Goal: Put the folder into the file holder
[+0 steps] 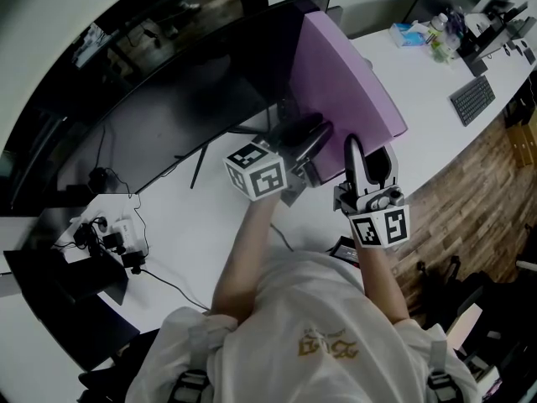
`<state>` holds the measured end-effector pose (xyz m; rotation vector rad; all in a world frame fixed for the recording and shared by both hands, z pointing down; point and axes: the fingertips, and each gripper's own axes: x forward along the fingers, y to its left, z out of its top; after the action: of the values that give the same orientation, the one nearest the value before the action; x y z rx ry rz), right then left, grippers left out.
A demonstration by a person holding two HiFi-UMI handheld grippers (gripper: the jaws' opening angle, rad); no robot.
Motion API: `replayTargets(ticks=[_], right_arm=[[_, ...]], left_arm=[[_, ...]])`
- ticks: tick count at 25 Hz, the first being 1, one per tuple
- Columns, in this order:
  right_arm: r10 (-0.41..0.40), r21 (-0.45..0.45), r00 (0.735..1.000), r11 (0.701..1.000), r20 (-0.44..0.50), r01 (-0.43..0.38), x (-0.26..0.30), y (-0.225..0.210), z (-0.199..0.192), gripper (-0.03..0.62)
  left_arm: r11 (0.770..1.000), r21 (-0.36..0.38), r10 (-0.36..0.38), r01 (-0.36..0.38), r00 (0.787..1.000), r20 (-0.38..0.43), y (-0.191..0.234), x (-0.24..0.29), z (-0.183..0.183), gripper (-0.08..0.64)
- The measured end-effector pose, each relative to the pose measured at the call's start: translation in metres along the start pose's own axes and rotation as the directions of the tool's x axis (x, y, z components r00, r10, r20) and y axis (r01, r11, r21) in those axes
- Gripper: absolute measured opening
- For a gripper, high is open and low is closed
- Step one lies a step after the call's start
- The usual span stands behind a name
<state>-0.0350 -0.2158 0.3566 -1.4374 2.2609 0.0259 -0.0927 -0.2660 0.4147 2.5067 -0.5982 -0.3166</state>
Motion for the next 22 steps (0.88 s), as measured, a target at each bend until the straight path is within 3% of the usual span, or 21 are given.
replayTargets(ticks=[22], right_arm=[[0.014, 0.011, 0.994, 1.000, -0.108, -0.013, -0.015, -0.003, -0.045, 0.195]], left_arm=[[0.999, -0.031, 0.037, -0.040, 0.995, -0.090, 0.026, -0.011, -0.035, 0.135]])
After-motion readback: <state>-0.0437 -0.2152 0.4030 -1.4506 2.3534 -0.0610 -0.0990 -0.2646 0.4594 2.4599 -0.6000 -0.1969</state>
